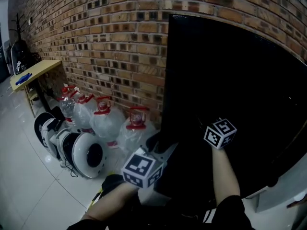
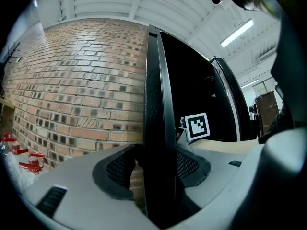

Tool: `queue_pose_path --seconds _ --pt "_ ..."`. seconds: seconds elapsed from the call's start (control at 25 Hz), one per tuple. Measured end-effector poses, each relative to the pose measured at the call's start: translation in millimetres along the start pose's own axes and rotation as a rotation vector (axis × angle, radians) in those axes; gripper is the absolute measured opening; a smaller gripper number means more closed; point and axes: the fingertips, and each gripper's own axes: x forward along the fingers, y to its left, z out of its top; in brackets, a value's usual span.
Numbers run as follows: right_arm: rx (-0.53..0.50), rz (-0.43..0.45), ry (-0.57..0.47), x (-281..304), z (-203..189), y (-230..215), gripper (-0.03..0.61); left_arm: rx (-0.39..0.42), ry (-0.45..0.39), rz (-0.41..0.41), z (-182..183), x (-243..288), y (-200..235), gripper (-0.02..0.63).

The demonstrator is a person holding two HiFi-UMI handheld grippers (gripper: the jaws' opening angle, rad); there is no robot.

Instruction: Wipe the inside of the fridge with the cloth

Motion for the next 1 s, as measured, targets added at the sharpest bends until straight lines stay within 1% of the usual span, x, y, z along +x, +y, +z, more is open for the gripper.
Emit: queue_pose_path --seconds 0.16,0.4,0.68,0.88,0.92,1.0 --pt "-0.012 -0.058 0.021 12 -8 -24 0.08 -0.006 -0.008 -0.008 0 0 0 0.233" --pt "0.047 -0.149 0.05 25 -25 -62 0.08 -0.011 0.001 -0.024 0 0 -2 0.239" --pt "0.035 -0.249 0.096 37 -44 -94 0.08 -0.014 -0.005 -0.034 1 1 -2 0.242" --pt "-0.018 -0.295 0.092 37 -49 -102 0.08 -0.012 -0.003 -0.034 -1 1 -3 0.242" --pt "-0.015 -0.297 0.091 38 -49 -102 0.08 -0.012 -0.004 -0.035 -1 1 -2 0.242" --pt "0.021 -0.278 0.074 34 -45 -97 0.08 -0.015 -0.004 -0.04 -1 -2 0 0.242"
